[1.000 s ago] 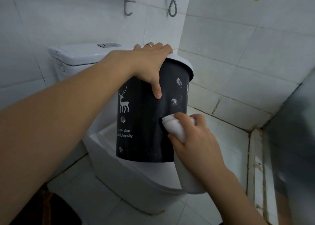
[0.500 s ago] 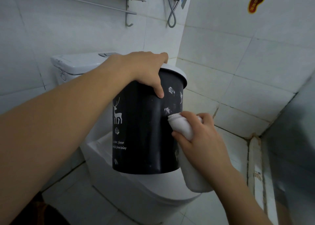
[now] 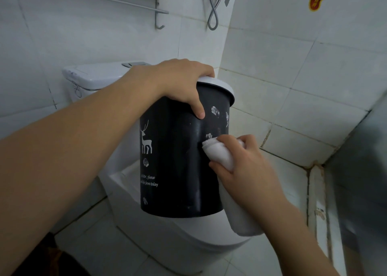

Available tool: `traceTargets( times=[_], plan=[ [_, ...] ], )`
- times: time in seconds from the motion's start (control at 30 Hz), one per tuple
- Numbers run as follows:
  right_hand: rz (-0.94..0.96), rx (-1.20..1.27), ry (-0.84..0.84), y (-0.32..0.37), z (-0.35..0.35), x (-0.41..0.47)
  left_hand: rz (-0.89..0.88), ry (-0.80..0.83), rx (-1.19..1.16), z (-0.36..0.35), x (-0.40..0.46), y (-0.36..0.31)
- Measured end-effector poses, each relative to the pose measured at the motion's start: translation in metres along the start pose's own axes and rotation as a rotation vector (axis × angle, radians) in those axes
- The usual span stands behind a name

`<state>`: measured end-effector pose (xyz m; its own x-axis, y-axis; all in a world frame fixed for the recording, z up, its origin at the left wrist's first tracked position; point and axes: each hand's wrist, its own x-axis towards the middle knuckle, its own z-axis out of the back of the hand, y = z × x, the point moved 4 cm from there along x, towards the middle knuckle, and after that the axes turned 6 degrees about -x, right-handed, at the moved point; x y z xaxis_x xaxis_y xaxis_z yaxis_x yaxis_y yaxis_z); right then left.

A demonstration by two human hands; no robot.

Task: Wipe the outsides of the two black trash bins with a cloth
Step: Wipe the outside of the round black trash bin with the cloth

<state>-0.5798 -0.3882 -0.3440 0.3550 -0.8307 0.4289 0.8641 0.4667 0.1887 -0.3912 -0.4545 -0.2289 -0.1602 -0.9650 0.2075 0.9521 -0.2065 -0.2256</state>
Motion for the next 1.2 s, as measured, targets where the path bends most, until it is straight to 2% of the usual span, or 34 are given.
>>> traceTargets(
  times=[0.13, 0.37, 0.63, 0.9, 1.2],
  plan=[
    [0.019, -0.015, 0.027, 0.0, 0.001, -0.004, -0.009, -0.001, -0.003, 0.0, -0.002, -0.001],
    [-0.025, 0.014, -0.074, 0.003, 0.009, 0.02, -0.025, -0.01, 0.005, 0.0, -0.001, -0.006],
    [0.029, -0.055, 0.017, 0.006, 0.002, -0.01, -0.023, 0.003, 0.004, -0.001, 0.0, -0.006],
    [-0.008, -0.045, -0.078, 0.013, 0.015, 0.02, -0.046, -0.002, 0.017, -0.001, 0.001, -0.014],
    [0.028, -0.066, -0.001, 0.011, 0.003, -0.015, -0.039, 0.003, 0.016, -0.001, 0.0, -0.009]
  ],
)
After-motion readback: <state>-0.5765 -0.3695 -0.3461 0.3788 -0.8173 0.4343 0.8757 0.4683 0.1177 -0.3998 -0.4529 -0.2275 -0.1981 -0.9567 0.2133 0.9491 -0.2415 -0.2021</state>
